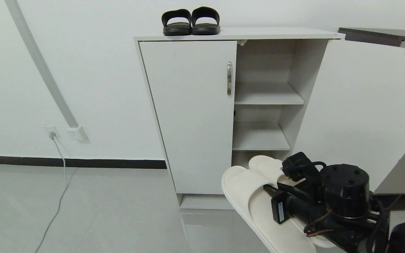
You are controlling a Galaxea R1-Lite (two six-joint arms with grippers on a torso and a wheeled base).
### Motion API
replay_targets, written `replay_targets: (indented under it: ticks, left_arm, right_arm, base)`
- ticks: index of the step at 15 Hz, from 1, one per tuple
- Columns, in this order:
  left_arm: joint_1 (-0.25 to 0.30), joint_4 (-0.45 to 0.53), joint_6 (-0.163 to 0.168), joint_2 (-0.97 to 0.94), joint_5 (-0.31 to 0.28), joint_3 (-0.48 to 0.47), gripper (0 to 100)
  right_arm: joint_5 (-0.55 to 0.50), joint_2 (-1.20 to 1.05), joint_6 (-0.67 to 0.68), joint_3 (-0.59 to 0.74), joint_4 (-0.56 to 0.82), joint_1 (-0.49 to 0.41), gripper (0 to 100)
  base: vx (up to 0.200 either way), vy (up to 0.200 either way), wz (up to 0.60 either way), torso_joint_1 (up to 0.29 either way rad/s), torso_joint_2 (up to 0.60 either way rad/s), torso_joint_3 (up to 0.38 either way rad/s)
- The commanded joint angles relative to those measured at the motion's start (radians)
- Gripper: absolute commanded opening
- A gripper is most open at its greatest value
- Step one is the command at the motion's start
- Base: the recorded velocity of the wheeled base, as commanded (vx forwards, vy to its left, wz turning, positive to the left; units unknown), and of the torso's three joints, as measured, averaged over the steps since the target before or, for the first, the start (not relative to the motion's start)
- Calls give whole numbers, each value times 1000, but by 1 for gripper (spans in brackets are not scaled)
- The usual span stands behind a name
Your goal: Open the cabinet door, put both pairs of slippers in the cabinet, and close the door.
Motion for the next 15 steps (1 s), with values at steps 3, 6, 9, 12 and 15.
replay_targets:
  ticks: [3, 6, 9, 12, 15]
  left_arm:
    - [1, 0, -11, -6, -2, 1, 0]
    - [1, 0, -8, -6, -2, 1, 0]
    - [1, 0, -14, -6, 2, 1, 0]
    - [1, 0, -14, -6, 2, 1, 0]
    - [1, 0, -19, -6, 2, 1, 0]
  right_arm:
    - [-166, 162, 118, -150, -10, 56, 0]
    - [-353, 273, 168, -254, -7, 76, 0]
    - [-452, 331, 187, -317, 13, 91, 0]
    - [-496, 363, 196, -358, 11, 84, 0]
    - [-513, 365, 194, -366, 11, 82, 0]
  base:
    - [0, 0, 0, 0, 0, 0]
    - [0, 0, 0, 0, 0, 0]
    - [0, 0, 0, 0, 0, 0]
    - [0, -67, 0, 2, 1, 1]
    - [0, -200, 0, 4, 2, 5]
